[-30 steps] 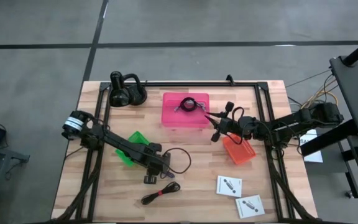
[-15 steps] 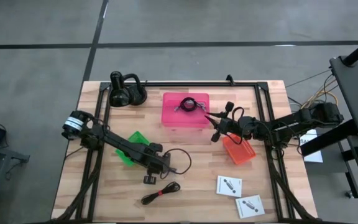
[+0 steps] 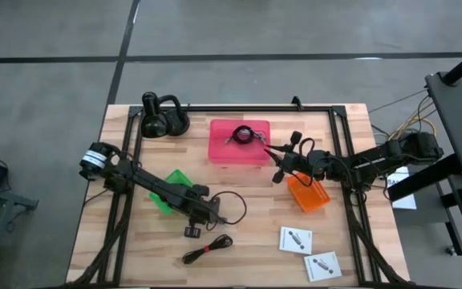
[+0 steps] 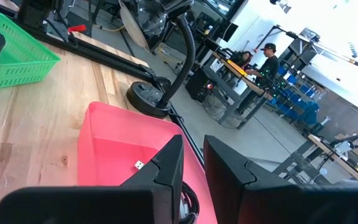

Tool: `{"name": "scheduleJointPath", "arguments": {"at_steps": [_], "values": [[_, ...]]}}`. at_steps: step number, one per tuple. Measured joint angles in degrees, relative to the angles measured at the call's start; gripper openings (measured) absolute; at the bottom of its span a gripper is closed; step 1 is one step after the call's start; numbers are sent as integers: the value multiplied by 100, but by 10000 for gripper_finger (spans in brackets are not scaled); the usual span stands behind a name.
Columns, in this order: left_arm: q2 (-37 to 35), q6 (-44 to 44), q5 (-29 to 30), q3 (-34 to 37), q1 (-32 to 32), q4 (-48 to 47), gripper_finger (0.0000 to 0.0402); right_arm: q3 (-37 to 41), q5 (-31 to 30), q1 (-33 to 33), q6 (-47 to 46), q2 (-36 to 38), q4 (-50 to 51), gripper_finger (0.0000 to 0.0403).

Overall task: Pick and place items into bin
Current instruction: Put the blue charger cable into the pink bin

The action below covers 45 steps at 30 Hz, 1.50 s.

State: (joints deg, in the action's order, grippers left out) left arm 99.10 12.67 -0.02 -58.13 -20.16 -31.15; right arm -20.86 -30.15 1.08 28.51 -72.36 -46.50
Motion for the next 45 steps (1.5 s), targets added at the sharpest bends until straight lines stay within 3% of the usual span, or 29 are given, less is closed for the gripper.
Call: {"name": "scheduleJointPath", "arguments": {"at_steps": [11,27,36,45], "values": [[-479,-586,146,-220,24,41,3,0,2,2,4,-2,4,52],[-550,-2789,1907,-605,221,332,3,0,2,2,4,-2,44,52],[-550,-4507,2153,-585,854,1262,3,0,0,2,5,-2,52,52],[-550,-5093,2148,-579,1876,1539,3,0,0,2,48,-2,71,52]]}}
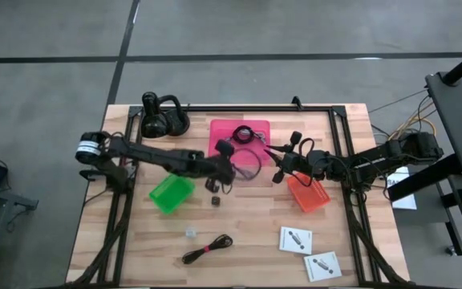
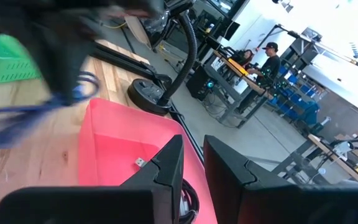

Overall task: Pick and place items into bin
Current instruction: Put the blue charger cable into the pink bin

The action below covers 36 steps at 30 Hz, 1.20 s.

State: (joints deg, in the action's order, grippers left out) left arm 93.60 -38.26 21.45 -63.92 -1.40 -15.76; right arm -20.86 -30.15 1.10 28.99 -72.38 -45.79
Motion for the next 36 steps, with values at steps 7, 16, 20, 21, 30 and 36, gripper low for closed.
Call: {"name": "scheduleJointPath", "arguments": {"at_steps": [7,16,20,21,30,36], "values": [[0,-160,-568,53,683,463,3,0,0,0,18,0,6,52],[15,-133,-1193,70,1397,938,3,0,2,-2,20,0,8,52],[119,372,-1202,99,1670,1242,3,0,1,-2,22,0,8,52],[154,555,-1202,111,1734,1246,3,0,1,-2,20,0,10,52],[443,2103,-1196,118,2159,1438,3,0,4,-2,22,0,14,52],[476,3374,-1183,118,2361,1369,3,0,4,-2,22,0,14,52]]}}
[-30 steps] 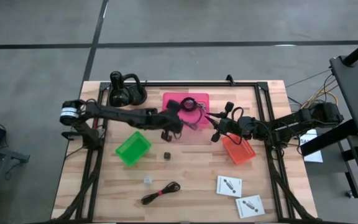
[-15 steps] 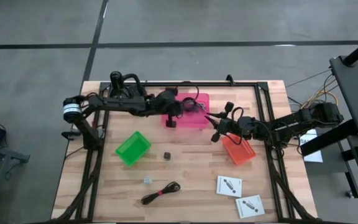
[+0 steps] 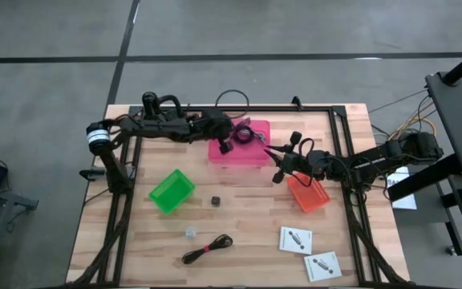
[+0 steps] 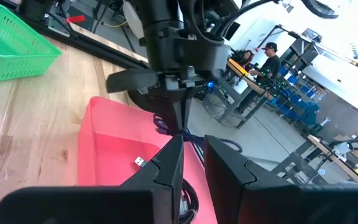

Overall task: Pick and place items into bin
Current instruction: Put the blue charger cable into the pink bin

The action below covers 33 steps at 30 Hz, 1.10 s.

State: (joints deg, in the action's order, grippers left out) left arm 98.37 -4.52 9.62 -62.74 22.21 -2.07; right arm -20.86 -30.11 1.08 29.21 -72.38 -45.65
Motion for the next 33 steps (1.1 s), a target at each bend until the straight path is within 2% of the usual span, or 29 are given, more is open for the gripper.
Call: {"name": "scheduleJointPath", "arguments": {"at_steps": [7,12,20,33], "values": [[0,1336,-1,3,80,-217,3,0,1,0,0,0,0,52],[1,1768,-1,14,79,-514,3,0,1,0,0,0,-2,52],[2,2070,-25,33,79,-800,3,0,0,0,0,0,-2,52],[2,2072,-43,37,82,-793,3,0,-2,0,0,0,-5,52]]}}
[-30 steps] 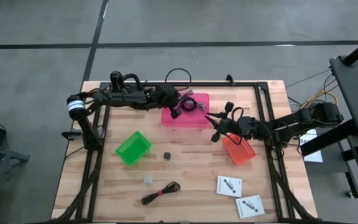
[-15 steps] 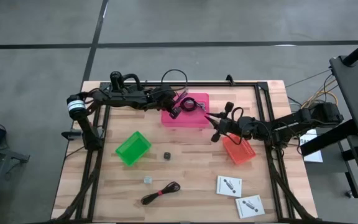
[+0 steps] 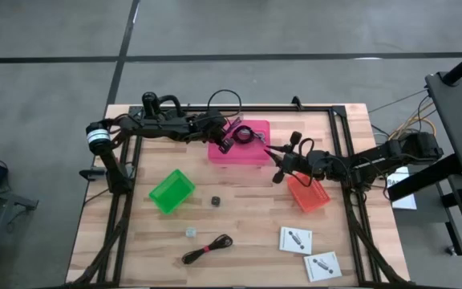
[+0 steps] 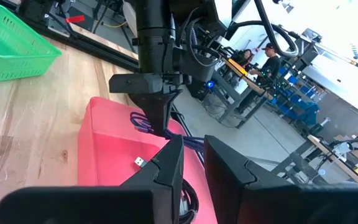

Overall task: Pick and place items into bin
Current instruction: Put the blue charger cable into the pink bin, then put the black charger cable into the pink bin

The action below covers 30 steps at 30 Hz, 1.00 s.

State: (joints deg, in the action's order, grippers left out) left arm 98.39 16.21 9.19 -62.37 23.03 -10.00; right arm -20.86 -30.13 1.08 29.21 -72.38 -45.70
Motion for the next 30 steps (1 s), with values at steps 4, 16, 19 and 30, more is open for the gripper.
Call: {"name": "scheduleJointPath", "arguments": {"at_steps": [4,16,19,30], "values": [[0,0,2,0,2,40,4,0,2,0,0,0,-1,52],[0,-10,2,0,11,48,51,0,1,2,0,0,1,52],[0,-50,1,0,11,48,62,0,2,1,0,0,0,52],[0,-310,-168,0,-17,51,69,0,2,2,39,0,1,52]]}}
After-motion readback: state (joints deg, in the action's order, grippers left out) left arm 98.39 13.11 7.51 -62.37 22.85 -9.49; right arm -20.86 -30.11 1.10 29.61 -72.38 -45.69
